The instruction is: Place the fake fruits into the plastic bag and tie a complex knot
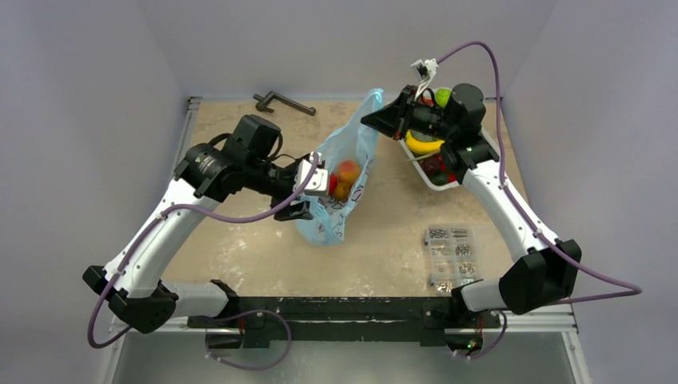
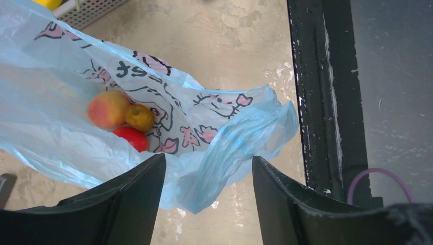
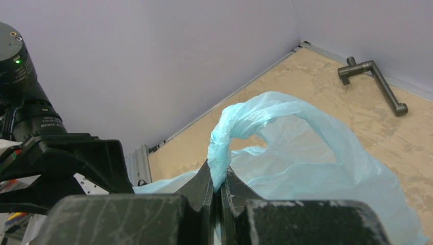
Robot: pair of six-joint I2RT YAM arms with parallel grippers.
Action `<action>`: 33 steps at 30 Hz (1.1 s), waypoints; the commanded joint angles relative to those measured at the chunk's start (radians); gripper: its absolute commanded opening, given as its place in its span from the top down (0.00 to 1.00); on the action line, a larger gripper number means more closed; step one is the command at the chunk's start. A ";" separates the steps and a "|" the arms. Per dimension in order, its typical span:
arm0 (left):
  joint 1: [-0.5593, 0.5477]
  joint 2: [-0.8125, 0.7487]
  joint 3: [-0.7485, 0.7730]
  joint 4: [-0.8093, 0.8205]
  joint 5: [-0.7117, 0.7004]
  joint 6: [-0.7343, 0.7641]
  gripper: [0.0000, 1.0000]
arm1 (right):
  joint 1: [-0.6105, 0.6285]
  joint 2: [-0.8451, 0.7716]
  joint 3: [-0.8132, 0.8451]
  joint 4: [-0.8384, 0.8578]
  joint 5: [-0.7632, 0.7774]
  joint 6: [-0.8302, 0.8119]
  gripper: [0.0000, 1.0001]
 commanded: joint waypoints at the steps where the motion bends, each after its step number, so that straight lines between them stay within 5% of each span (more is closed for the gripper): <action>1: -0.047 -0.028 -0.044 0.126 -0.015 -0.013 0.38 | 0.006 -0.033 0.013 0.016 0.004 -0.024 1.00; 3: -0.075 -0.043 -0.093 0.134 -0.040 -0.003 0.46 | 0.006 -0.034 0.015 0.023 -0.007 -0.023 1.00; 6: -0.068 -0.045 -0.085 0.136 -0.099 -0.052 0.92 | 0.006 -0.040 0.019 0.030 -0.008 -0.025 1.00; 7: -0.029 -0.041 -0.047 0.130 -0.087 -0.096 1.00 | 0.005 -0.043 0.024 0.033 -0.010 -0.026 1.00; 16: 0.652 0.039 0.340 0.376 0.378 -0.747 1.00 | 0.002 -0.108 0.137 0.020 0.047 -0.023 1.00; 30: 0.811 0.106 0.037 0.550 0.243 -0.741 0.98 | 0.004 -0.051 -0.008 0.108 0.150 0.037 1.00; 33: 0.826 0.166 0.173 0.424 0.195 -0.637 0.61 | 0.004 -0.038 0.001 0.144 0.119 0.061 1.00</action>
